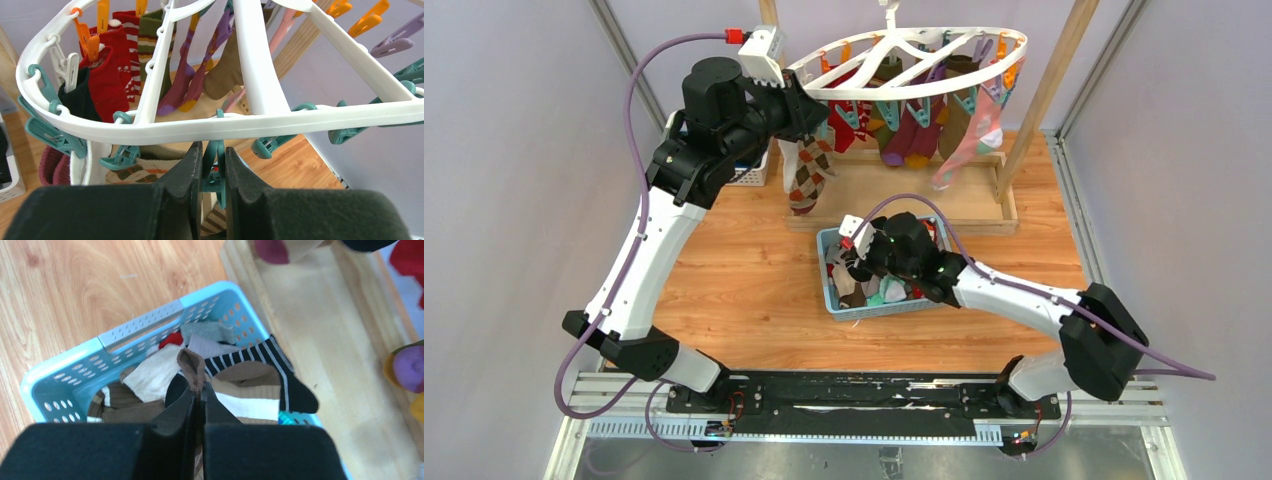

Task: Clip the socks to the hanger
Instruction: Pick up the sock from the bin.

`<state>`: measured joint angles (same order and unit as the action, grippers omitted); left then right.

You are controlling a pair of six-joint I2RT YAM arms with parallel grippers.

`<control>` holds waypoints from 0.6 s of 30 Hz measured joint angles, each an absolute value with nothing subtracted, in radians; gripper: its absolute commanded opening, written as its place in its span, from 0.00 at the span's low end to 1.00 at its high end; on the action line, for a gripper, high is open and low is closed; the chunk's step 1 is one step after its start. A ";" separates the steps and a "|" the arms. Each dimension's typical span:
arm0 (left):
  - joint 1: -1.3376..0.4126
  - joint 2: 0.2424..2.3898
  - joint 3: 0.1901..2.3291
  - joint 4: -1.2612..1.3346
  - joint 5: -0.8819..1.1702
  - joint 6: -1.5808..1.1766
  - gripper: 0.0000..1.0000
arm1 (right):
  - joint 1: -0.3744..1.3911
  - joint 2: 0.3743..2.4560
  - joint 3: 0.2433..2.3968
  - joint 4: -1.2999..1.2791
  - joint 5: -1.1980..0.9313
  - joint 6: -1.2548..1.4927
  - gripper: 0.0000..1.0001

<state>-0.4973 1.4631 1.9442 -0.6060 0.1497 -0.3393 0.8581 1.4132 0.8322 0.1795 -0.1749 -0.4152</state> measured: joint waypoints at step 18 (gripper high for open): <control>-0.497 1.463 1.922 -0.595 0.171 -0.333 0.04 | 0.877 1.293 1.042 0.575 0.253 -0.088 0.00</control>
<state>-0.4973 1.4628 1.9217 -0.5953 0.1711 -0.3332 0.8768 1.2930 1.0420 0.5747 0.2535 -0.0875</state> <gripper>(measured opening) 0.186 0.014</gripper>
